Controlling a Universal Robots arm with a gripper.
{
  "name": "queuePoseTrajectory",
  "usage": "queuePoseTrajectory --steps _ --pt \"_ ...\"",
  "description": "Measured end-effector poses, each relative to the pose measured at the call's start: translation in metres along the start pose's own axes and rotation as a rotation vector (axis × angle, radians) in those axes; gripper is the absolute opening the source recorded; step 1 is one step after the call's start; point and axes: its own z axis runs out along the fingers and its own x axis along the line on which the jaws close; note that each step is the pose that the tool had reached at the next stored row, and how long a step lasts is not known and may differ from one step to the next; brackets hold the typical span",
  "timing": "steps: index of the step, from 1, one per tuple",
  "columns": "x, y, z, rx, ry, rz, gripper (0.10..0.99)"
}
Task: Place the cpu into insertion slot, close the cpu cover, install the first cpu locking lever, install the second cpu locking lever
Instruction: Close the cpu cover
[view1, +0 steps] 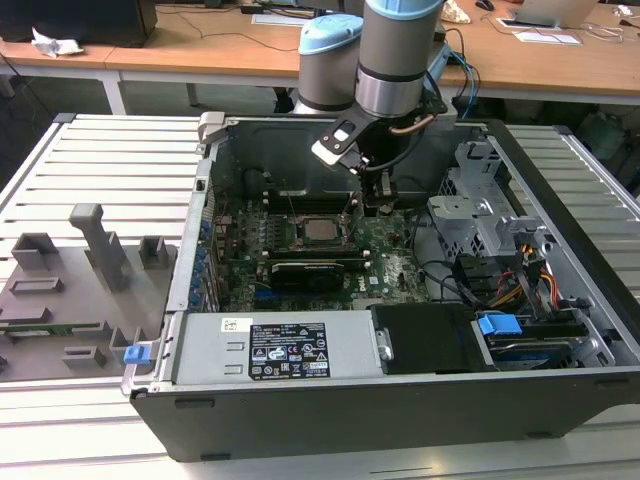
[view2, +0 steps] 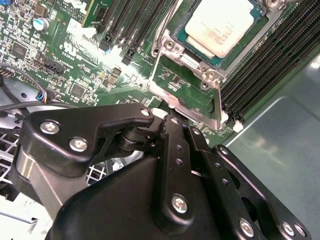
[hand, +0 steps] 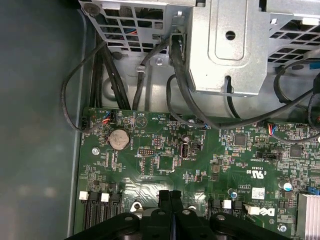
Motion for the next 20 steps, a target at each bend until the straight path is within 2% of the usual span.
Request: queuePoseTrajectory --steps 20 --pt "0.0004 -0.0056 -0.0001 0.000 0.0000 0.000 0.106"
